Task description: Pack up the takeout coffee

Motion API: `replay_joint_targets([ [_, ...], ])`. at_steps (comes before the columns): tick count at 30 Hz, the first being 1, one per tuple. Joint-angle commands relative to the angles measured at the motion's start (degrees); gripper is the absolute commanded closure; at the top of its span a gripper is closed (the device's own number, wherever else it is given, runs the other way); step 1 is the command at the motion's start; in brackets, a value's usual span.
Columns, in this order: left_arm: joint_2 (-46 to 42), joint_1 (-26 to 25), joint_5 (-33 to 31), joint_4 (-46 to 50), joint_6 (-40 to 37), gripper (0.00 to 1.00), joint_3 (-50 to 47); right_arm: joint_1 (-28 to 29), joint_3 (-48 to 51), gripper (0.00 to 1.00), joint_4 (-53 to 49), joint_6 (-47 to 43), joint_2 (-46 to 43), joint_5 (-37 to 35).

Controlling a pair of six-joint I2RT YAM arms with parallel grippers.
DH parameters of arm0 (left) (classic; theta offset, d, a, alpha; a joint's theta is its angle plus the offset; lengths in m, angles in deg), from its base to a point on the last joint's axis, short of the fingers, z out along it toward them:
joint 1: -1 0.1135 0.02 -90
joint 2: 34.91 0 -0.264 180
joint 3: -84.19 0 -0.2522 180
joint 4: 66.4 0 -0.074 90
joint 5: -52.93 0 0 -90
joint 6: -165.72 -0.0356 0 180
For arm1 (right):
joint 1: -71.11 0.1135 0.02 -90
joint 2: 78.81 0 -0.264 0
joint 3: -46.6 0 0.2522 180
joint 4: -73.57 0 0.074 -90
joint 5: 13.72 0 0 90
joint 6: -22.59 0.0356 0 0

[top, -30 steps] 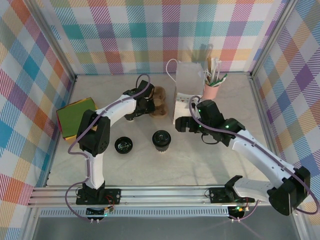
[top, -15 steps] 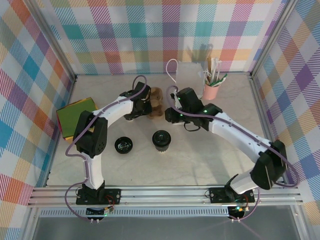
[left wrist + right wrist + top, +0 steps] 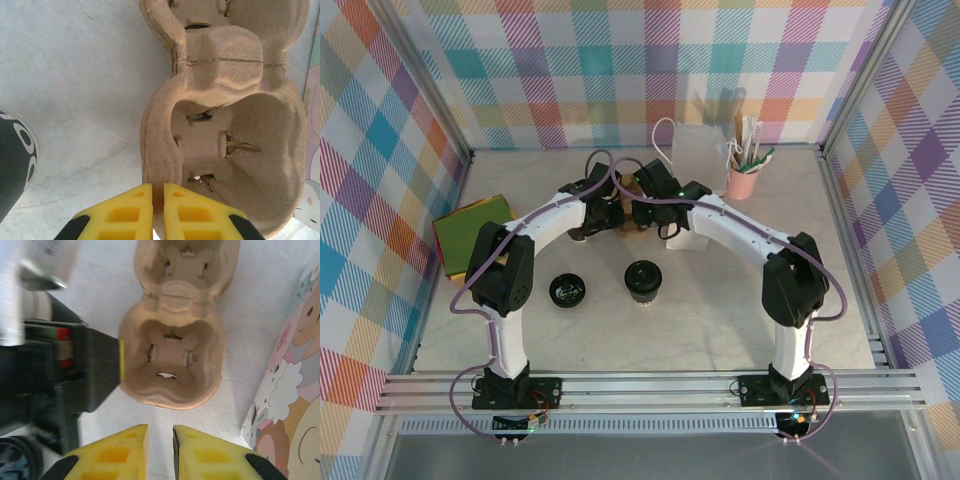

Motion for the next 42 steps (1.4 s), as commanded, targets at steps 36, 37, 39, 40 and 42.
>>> replay_joint_targets([
  [36,1.8,1.0,0.8,0.4,-0.2,0.81,2.2,-5.2,-8.5,0.67,-4.8,3.3,11.8,8.0],
  [37,1.9,1.0,0.8,0.4,-0.1,0.81,2.2,-5.2,-8.4,0.67,-4.8,3.4,12.1,8.0],
  [39,1.9,1.0,1.1,0.2,-0.1,0.81,2.0,-5.2,-8.4,0.67,-5.0,3.5,12.4,8.1],
  [40,1.9,1.0,1.3,0.1,0.0,0.81,2.0,-5.2,-8.4,0.67,-5.1,3.7,12.7,8.0],
  [42,2.0,1.0,1.5,0.0,0.1,0.81,1.9,-5.2,-8.3,0.67,-5.1,3.7,13.0,7.8],
])
